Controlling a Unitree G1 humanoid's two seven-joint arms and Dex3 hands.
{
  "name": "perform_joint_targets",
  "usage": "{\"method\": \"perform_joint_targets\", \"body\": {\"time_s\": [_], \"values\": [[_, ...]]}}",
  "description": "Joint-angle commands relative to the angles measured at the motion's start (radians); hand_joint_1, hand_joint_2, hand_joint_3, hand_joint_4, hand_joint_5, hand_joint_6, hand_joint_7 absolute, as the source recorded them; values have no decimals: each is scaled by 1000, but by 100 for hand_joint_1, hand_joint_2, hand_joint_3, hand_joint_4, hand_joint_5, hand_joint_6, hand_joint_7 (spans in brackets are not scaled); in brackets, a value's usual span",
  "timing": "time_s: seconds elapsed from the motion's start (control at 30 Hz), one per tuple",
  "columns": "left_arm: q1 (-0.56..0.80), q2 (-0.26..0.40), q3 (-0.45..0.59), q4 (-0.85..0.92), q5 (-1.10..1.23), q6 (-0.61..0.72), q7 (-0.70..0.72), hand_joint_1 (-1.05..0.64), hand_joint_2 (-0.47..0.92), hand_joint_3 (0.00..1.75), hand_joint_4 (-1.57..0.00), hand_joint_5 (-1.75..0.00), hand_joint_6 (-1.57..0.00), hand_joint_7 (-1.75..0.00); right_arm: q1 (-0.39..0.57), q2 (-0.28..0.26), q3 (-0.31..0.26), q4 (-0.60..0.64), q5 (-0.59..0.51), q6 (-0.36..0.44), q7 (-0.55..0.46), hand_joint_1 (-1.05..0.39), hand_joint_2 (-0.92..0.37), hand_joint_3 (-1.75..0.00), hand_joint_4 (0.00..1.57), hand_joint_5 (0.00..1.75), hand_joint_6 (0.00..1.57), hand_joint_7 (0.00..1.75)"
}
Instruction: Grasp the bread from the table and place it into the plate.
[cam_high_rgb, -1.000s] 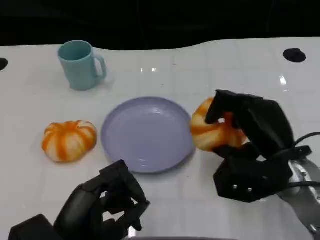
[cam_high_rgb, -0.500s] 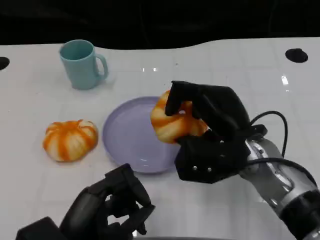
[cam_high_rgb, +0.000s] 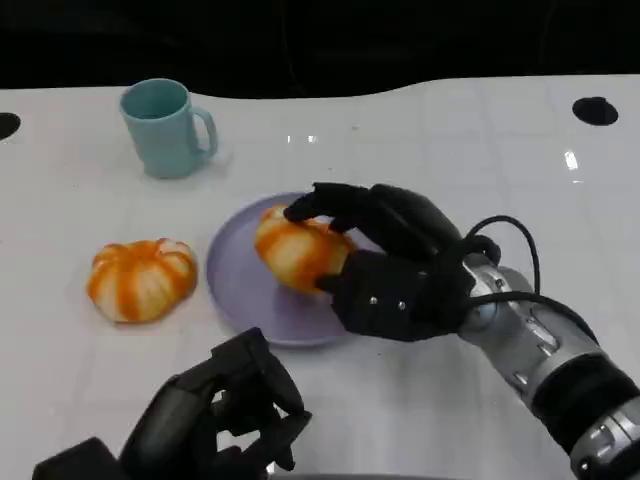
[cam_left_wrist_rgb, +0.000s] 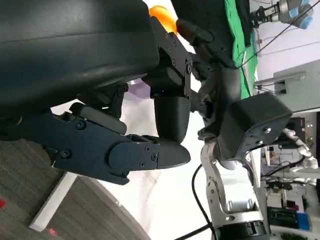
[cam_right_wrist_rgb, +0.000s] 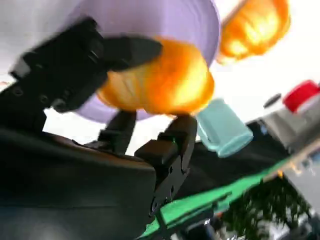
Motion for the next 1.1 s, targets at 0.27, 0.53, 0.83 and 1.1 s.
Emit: {"method": "perform_joint_targets", "body": {"time_s": [0.27, 0.53, 0.83, 1.1], "values": [[20, 9, 2, -27, -20, 18, 1, -53, 92, 40, -64, -175, -43, -174, 88, -82, 25, -230, -25, 48, 96, -62, -92, -37, 0, 34, 23, 1], [26, 17, 1, -20, 13, -13, 6, -52, 92, 40, -65, -175, -46, -172, 231, -150, -18, -467, 18, 67, 151, -59, -92, -38, 0, 56, 30, 3], [30, 18, 7, -42, -22, 27, 1, -52, 92, 40, -65, -175, -45, -171, 460, -201, -120, -697, 203, -40, 195, -48, -92, -29, 17, 88, 49, 13], [24, 17, 8, -41, -18, 30, 4, -54, 92, 40, -66, -175, -44, -174, 620, -200, -194, -813, 397, -91, 251, -28, -79, -50, 46, 135, 54, 90]]}}
